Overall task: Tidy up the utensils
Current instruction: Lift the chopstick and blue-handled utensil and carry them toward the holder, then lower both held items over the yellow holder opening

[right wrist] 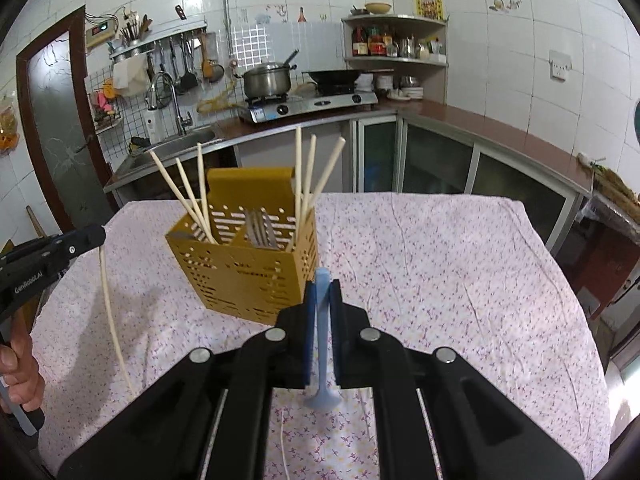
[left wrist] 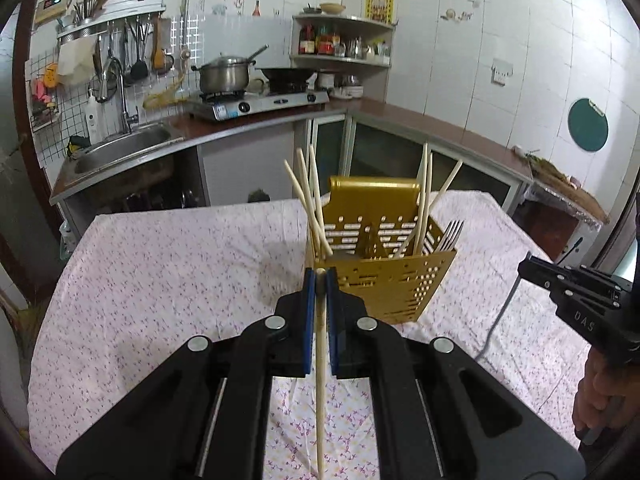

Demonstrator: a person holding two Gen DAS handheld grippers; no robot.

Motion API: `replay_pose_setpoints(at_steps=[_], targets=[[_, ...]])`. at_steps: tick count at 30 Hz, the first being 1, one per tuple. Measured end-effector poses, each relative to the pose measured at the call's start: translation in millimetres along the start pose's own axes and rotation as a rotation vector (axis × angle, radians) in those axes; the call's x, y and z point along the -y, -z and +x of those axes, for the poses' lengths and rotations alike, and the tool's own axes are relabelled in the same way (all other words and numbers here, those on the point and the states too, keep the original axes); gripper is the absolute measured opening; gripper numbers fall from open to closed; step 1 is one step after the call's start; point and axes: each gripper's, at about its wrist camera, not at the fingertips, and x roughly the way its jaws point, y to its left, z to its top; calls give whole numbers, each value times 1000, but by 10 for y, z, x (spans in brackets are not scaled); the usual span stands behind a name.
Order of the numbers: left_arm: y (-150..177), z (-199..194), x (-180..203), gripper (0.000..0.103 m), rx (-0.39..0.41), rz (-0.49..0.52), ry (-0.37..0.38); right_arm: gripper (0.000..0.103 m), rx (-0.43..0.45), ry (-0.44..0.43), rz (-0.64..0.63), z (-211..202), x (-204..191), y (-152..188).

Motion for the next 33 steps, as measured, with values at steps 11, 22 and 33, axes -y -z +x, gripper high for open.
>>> replay_pose_setpoints(at_steps=[11, 22, 33], targets=[[-177, -195, -7, 4, 84, -6, -20, 7, 64, -31, -4, -214, -60, -157], [-490, -399, 79, 4, 174, 18, -19, 7, 167, -51, -8, -483, -124, -520], [-975, -556, 218, 4, 268, 39, -6, 7, 240, -70, -37, -669, -214, -888]])
